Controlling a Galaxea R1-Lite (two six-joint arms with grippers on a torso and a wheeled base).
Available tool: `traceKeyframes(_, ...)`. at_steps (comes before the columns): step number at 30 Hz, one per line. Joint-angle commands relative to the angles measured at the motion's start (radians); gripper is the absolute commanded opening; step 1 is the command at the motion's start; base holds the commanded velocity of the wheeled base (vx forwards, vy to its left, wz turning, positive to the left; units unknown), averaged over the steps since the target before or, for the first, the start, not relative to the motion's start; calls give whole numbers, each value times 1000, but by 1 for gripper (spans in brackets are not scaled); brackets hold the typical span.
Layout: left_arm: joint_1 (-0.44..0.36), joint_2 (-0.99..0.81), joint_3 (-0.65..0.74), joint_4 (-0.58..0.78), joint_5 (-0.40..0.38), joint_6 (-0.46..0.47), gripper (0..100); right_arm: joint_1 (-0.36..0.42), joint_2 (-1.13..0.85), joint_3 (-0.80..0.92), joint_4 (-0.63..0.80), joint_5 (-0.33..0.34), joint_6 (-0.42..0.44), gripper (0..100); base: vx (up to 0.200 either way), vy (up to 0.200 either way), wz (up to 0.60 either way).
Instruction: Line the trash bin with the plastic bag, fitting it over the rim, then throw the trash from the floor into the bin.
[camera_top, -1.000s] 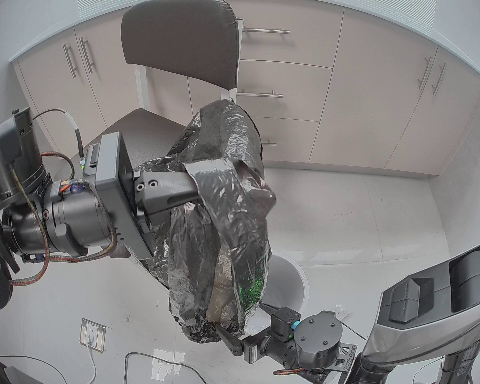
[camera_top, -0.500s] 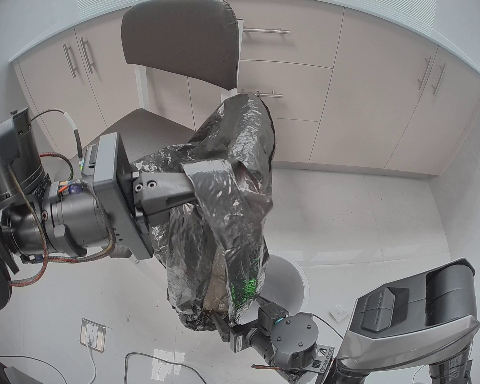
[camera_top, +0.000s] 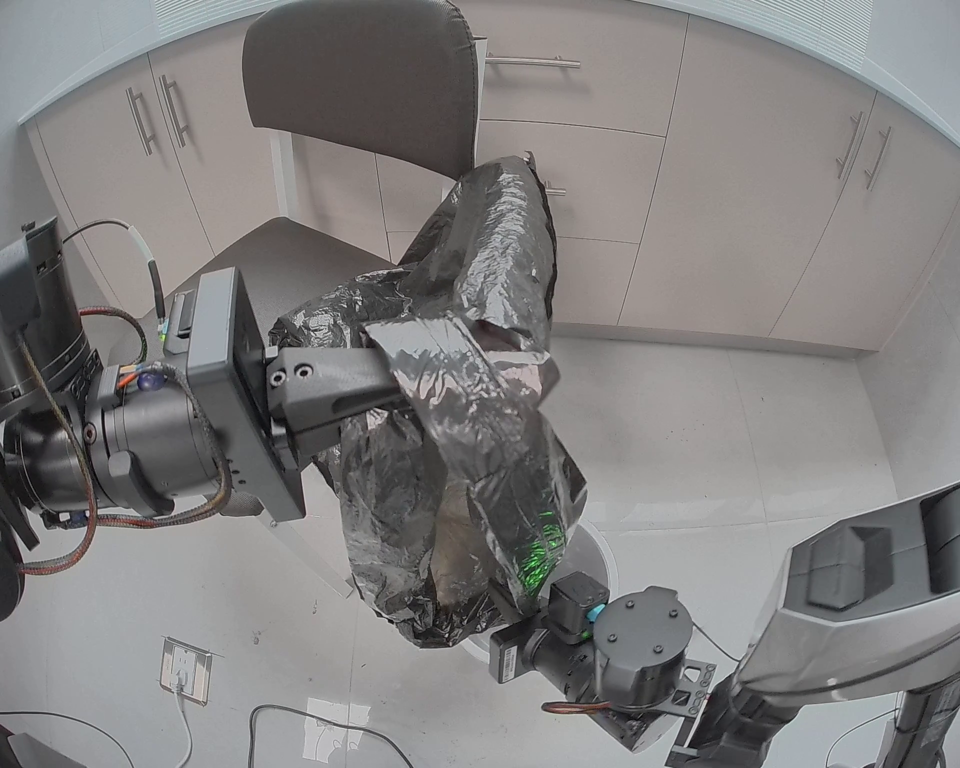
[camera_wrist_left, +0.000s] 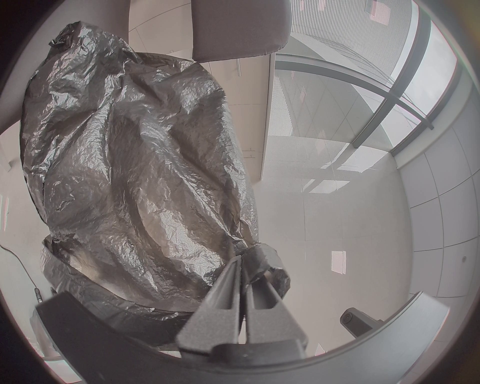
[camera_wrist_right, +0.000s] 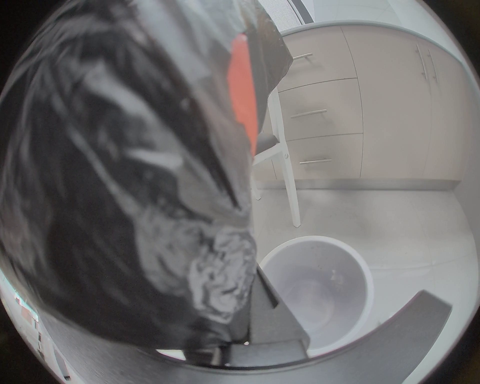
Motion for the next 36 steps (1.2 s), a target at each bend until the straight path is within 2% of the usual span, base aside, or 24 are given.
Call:
traceKeyframes(1,0,14,9,-21,-1,2,0,-99,-274,46,240,110,-43,0,0,0,0)
traceKeyframes(5,0,37,23,-40,-3,6,0,-144,-423,6,470,166,-13,0,0,0,0)
traceKeyframes(10,5,140,78,-52,-4,17,0,-179,-574,-33,717,340,59,0,0,0,0)
traceKeyframes(14,11,198,126,-141,-6,17,0,-191,-663,-67,848,395,80,0,0,0,0)
traceKeyframes(19,8,201,167,-237,-23,14,0,-191,-732,-82,897,412,103,0,0,0,0)
traceKeyframes(21,8,202,192,-285,-57,12,0,-190,-787,-87,930,412,103,0,0,0,0)
traceKeyframes(26,3,192,202,-291,-72,11,0,-177,-842,-102,989,413,106,0,0,0,0)
traceKeyframes(36,-12,190,216,-293,-86,11,0,-177,-834,-109,996,413,108,0,0,0,0)
